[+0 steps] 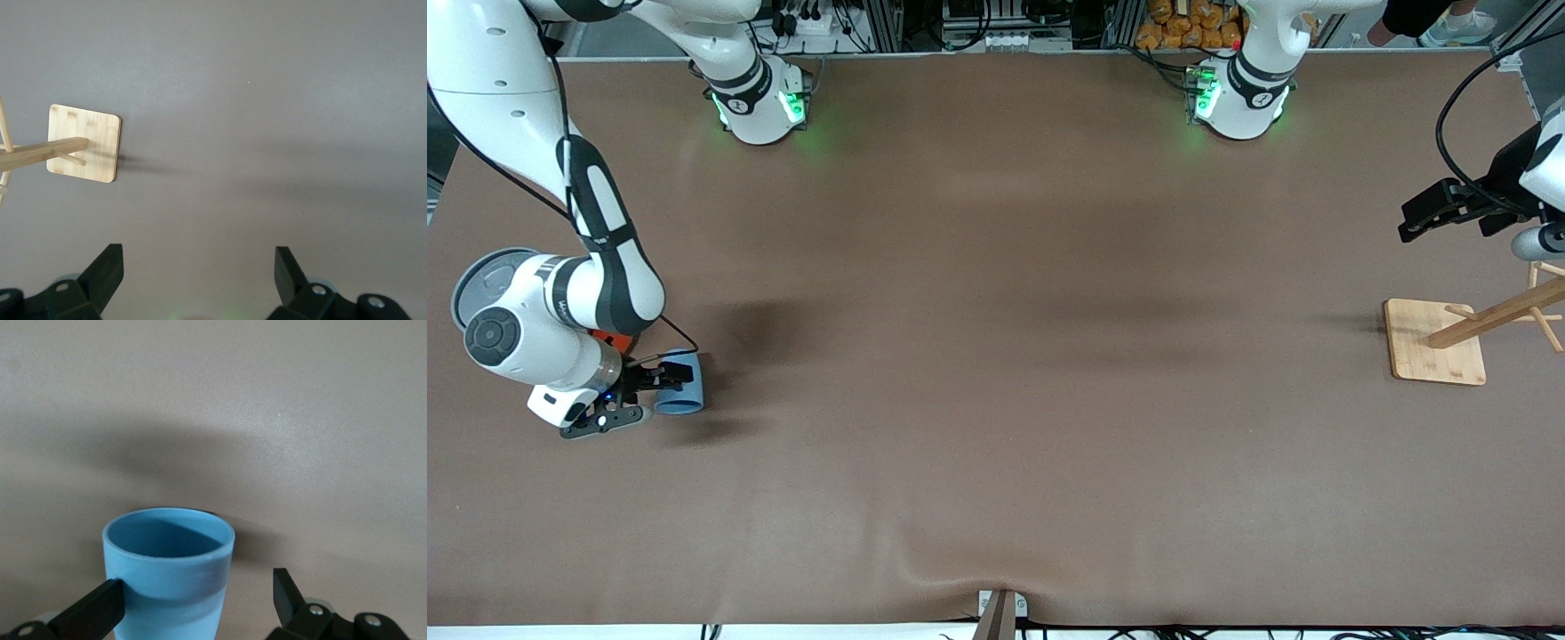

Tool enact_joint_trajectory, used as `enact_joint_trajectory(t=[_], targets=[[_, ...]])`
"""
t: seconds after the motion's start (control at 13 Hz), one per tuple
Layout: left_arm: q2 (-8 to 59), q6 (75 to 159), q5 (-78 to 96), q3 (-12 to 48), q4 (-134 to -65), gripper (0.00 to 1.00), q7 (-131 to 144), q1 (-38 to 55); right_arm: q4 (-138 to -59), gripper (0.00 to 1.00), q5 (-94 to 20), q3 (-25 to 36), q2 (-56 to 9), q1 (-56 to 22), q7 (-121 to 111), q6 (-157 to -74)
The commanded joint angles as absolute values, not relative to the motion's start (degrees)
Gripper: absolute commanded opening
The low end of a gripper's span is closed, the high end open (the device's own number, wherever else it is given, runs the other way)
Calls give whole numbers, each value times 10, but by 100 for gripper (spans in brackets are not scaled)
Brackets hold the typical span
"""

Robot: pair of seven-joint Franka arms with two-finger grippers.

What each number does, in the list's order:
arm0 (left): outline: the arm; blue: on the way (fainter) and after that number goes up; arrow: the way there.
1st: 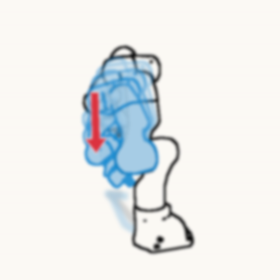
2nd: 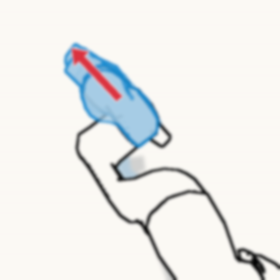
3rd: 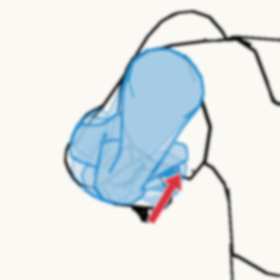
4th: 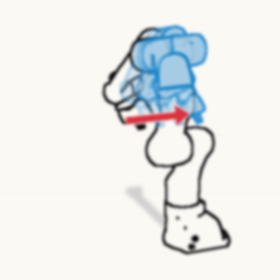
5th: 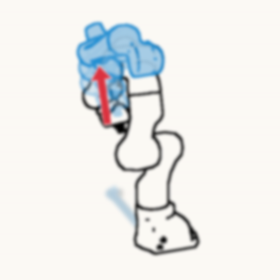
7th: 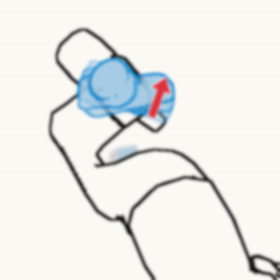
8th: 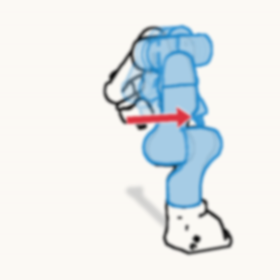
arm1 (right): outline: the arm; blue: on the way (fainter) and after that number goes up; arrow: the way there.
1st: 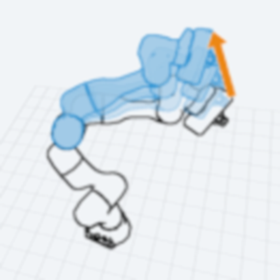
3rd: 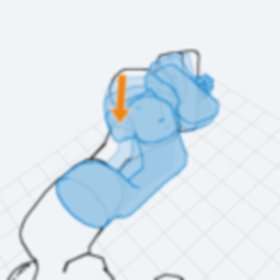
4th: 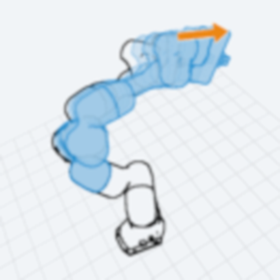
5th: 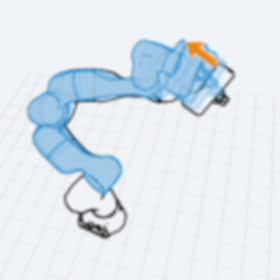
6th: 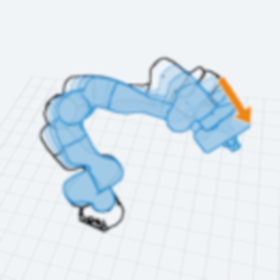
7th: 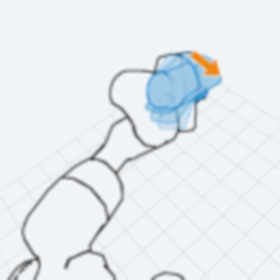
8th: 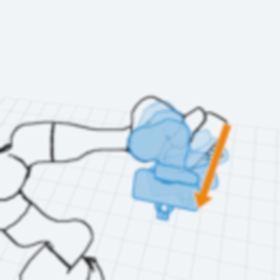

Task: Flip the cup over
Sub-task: 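Close the right gripper around the rim of the blue cup, then lift and carry the blue cup with the right gripper toward table middle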

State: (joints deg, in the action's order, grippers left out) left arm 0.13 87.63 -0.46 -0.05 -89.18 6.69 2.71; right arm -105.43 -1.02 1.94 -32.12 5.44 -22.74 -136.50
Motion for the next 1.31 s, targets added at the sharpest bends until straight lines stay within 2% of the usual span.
enact_joint_trajectory(t=[0.0,0.77,0.85,0.92,1.0,1.08,1.23], targets=[[4,868,3,3,-885,100,52,20,-1068,100,-10,14,-326,61,-230,-1368],[8,868,3,3,-883,100,45,19,-1103,100,-56,12,-323,54,-226,-1357],[8,868,3,3,-883,100,44,19,-1102,87,-56,13,-322,54,-232,-1341],[9,868,3,3,-883,100,44,20,-1102,64,-56,13,-318,54,-234,-1329],[9,868,3,3,-883,100,44,19,-1102,52,-56,13,-311,54,-241,-1320],[9,868,3,3,-883,100,44,19,-1101,48,-56,13,-302,53,-272,-1314],[9,868,3,3,-882,100,44,19,-1098,47,-56,13,-287,54,-365,-1313]])
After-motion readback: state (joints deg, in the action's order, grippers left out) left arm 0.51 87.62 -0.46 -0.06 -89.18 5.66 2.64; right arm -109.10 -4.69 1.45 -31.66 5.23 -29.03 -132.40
